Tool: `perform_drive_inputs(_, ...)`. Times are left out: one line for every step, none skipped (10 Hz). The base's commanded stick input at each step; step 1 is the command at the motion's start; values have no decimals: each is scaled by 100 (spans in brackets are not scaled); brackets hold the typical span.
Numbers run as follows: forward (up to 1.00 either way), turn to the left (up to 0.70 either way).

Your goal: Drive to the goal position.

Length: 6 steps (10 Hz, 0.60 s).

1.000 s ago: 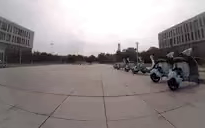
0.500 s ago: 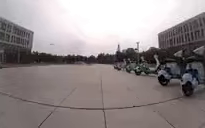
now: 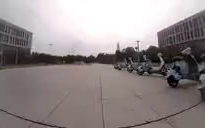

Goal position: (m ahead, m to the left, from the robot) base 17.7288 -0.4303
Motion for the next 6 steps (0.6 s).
perform_drive_inputs(100,0)
perform_drive_inputs(100,0)
perform_drive_inputs(100,0)
perform_drive_inputs(100,0)
perform_drive_inputs(100,0)
perform_drive_inputs(100,0)
